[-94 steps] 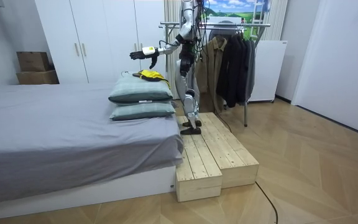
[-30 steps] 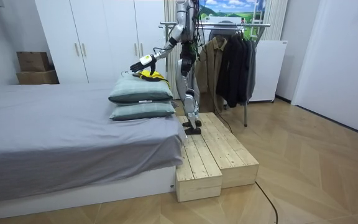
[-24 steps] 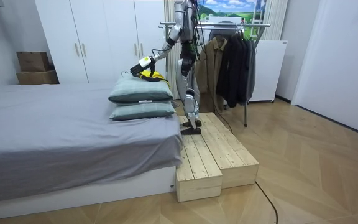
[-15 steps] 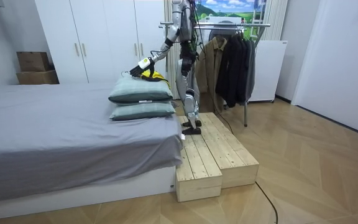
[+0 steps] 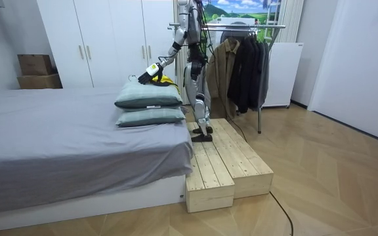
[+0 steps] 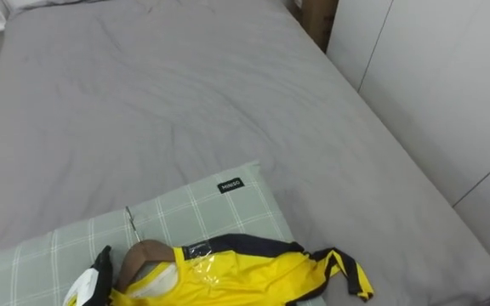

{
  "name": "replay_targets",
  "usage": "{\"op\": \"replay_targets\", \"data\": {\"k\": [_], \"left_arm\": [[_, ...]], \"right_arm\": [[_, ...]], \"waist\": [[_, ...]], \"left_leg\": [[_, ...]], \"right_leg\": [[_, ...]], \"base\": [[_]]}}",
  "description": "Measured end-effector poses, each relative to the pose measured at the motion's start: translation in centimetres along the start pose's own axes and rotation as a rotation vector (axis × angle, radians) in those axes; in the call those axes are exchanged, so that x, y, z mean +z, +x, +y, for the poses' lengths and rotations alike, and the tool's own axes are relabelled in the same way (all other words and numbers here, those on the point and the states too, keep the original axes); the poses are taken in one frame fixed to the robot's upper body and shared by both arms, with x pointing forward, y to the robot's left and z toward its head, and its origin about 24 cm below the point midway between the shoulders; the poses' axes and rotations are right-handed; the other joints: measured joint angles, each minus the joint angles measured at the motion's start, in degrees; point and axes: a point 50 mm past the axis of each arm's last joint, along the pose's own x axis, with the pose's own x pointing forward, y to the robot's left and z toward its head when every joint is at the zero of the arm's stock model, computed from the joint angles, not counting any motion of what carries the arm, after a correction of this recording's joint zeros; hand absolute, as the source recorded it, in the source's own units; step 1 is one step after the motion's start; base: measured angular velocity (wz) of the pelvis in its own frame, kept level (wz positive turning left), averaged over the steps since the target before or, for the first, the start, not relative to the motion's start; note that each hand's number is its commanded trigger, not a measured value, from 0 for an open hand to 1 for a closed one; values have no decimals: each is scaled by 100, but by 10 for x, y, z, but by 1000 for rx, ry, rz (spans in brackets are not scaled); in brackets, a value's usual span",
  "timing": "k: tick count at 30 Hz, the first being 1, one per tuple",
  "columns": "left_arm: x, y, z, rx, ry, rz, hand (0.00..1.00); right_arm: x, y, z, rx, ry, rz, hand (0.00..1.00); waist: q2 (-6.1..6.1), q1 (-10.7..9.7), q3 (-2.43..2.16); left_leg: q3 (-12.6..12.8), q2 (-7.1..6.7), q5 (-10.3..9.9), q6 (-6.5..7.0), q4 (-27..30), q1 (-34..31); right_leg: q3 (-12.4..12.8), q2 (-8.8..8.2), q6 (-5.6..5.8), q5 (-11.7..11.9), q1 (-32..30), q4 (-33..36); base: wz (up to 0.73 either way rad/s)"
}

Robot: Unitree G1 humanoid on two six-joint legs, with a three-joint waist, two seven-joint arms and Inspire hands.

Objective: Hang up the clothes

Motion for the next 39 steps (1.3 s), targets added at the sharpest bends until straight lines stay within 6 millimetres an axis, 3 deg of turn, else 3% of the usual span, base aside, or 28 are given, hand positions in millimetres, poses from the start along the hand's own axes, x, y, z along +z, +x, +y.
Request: {"op": "replay_targets", "data": {"k": [13, 19, 28, 39], "left_arm": [[-6, -4, -6, -40, 63, -11, 0], [-20, -12, -11, -71, 114, -10, 0], [-29, -17, -15, -89, 140, -4, 0], [-42, -26, -22, -144, 195, 10, 0]], "right_arm": [[-2, 0, 1, -2, -16, 23, 0], [-3, 0, 3, 3, -17, 19, 0], [-4, 0, 4, 11, -20, 9, 0], [-11, 0, 3, 6, -1, 16, 0]], "waist": [[-27, 69, 0], [-72, 67, 17], [-115, 60, 5], [-113, 54, -75]], "left_leg": [[4, 1, 14, 3, -127, 128], [9, 2, 17, 4, -138, 300], [25, -4, 17, 3, -132, 329], [23, -11, 31, -6, -118, 431]], "right_leg": [[7, 9, 0, 0, 70, -2], [-2, 9, 1, 0, 203, -2], [12, 7, 0, 0, 235, -3], [29, 5, 0, 0, 335, -2]], "base": [[-1], [0], [0], [0]]}}
